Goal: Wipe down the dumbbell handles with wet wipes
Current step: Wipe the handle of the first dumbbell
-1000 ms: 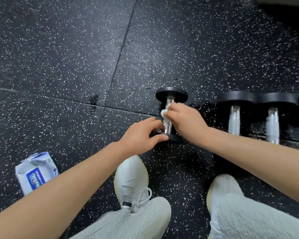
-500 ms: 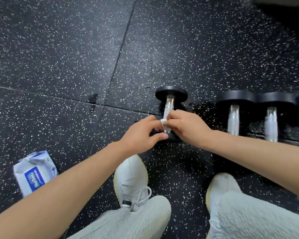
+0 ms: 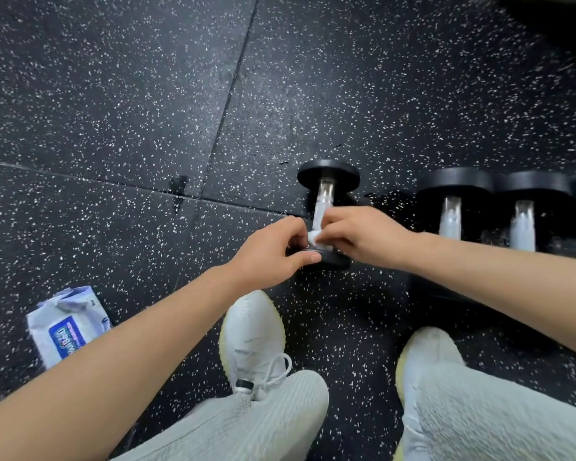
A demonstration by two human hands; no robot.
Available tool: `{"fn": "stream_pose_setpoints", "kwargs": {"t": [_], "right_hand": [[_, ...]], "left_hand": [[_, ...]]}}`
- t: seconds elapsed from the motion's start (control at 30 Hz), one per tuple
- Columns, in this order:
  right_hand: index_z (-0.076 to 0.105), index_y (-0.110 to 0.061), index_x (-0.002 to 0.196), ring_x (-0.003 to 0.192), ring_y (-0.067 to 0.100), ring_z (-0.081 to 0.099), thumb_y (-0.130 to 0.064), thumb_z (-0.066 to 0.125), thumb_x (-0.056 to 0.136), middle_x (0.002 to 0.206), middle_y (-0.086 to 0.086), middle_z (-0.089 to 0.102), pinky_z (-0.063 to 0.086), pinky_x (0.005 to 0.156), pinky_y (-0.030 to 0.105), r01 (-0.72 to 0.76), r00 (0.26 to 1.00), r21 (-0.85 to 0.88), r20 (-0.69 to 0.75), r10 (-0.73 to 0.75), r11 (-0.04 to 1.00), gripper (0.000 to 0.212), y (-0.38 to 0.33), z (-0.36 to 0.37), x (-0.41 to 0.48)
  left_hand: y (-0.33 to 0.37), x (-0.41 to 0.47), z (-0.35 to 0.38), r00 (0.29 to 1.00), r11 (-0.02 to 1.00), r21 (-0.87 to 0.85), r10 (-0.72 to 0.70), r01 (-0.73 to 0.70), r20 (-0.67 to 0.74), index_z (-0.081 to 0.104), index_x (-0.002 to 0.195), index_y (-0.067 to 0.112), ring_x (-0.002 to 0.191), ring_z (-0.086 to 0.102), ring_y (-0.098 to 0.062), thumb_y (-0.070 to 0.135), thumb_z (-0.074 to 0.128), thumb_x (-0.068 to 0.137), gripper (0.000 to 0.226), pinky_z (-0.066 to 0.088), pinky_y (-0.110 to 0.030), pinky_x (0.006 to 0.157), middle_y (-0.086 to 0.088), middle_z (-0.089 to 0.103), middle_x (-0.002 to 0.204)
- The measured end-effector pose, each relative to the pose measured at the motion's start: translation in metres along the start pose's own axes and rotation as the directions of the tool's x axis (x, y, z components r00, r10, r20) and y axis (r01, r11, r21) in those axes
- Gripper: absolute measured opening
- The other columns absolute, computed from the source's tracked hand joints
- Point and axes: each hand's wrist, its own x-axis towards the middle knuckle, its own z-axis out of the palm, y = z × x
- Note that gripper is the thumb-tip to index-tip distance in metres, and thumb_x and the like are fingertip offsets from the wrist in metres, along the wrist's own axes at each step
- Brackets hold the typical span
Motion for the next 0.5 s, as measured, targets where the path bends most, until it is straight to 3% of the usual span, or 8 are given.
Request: {"fn": "stream_pose_setpoints", "kwargs": {"t": [0.2, 0.4, 0.5], "right_hand": [[0.080, -0.022, 0.104, 0.079, 0.024, 0.065, -0.029, 0.070, 0.094, 0.094, -0.005, 0.063, 0.050, 0.065, 0.034, -0.247, 0.934, -0.005, -0.266, 0.237, 0.969, 0.016, 0.015, -0.005, 0.035], [0.078, -0.023, 0.107, 0.083, 0.018, 0.064, -0.024, 0.067, 0.093, 0.099, -0.006, 0.064, 0.052, 0.069, 0.033, -0.031, 0.999, 0.071, -0.041, 0.034, 0.997, 0.018, -0.008, 0.006, -0.001], [0.078, -0.024, 0.107, 0.085, 0.020, 0.065, -0.021, 0.072, 0.091, 0.100, -0.006, 0.065, 0.053, 0.069, 0.035, -0.080, 0.992, 0.008, -0.098, 0.081, 0.997, 0.017, 0.009, -0.001, 0.014]], "left_hand": [[0.001, 0.000, -0.004, 0.999, 0.999, 0.009, 0.040, -0.040, 0.010, 0.056, 0.087, 0.033, 0.084, 0.060, -0.013, 0.064, 0.072, 0.083, 0.035, 0.055, -0.044, 0.082, 0.012, 0.055, 0.091], [0.005, 0.002, -0.003, 0.999, 0.994, 0.104, 0.016, -0.011, -0.049, 0.048, 0.078, 0.028, 0.077, 0.054, -0.009, 0.078, 0.070, 0.073, 0.055, 0.053, -0.040, 0.076, 0.010, 0.055, 0.084], [0.005, 0.002, -0.005, 0.999, 0.992, 0.129, -0.006, 0.012, -0.046, 0.047, 0.076, 0.026, 0.077, 0.056, -0.012, 0.080, 0.071, 0.072, 0.058, 0.053, -0.039, 0.075, 0.009, 0.057, 0.082]]}}
